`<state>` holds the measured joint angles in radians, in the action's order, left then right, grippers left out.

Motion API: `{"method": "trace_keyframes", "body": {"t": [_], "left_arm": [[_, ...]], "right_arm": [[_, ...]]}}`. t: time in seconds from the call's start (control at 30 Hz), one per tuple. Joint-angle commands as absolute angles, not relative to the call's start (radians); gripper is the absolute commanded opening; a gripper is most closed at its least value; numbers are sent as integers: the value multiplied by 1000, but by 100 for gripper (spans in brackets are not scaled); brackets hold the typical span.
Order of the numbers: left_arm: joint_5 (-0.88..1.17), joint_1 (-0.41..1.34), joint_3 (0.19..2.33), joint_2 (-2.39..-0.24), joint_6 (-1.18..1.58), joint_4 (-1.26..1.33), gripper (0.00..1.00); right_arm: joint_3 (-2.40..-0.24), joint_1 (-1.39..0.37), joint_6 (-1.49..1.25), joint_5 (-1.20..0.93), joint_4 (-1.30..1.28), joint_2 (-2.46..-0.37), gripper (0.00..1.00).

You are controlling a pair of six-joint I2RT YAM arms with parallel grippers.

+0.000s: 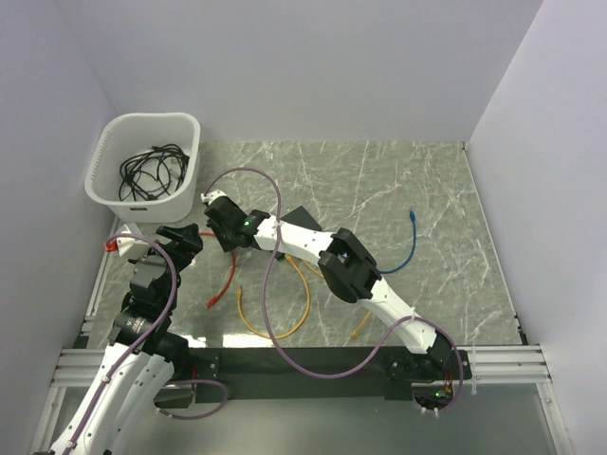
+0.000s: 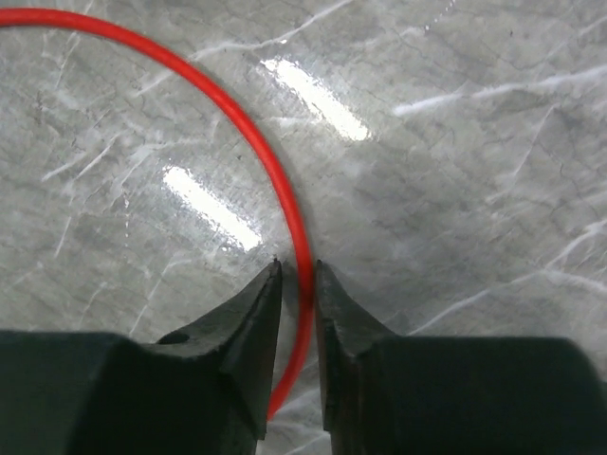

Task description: Insert the plug into the switch port

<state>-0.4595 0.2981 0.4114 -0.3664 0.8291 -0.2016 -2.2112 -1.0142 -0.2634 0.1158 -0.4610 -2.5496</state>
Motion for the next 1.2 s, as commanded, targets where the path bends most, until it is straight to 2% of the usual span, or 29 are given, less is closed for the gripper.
{"method": "trace_keyframes", "body": {"t": [0.0, 0.13, 0.23, 0.27, 0.5, 0.6, 0.73, 1.17], "left_arm": [[-443, 299, 416, -362, 828, -187, 83], [-448, 301, 423, -359, 825, -195, 83], [-451, 299, 426, -354, 824, -198, 83], [-451, 299, 426, -354, 821, -199, 83], [-463, 299, 434, -345, 810, -224, 81], [-479, 299, 448, -337, 802, -238, 82], [-500, 299, 471, -354, 813, -247, 81], [-483, 301, 465, -459, 834, -173, 80]], "right_arm": [[-2249, -1015, -267, 115, -512, -2585, 26], [-2273, -1015, -265, 110, -566, -2608, 17], [-2266, -1014, -267, 106, -569, -2611, 1], [-2231, -1014, -270, 97, -549, -2605, 0], [-2079, -996, -276, 41, -428, -2472, 0], [-1981, -974, -281, 49, -377, -2305, 0], [-1930, -930, -291, 28, -406, -2186, 0], [-1481, -844, -293, 123, -442, -1801, 0]]}}
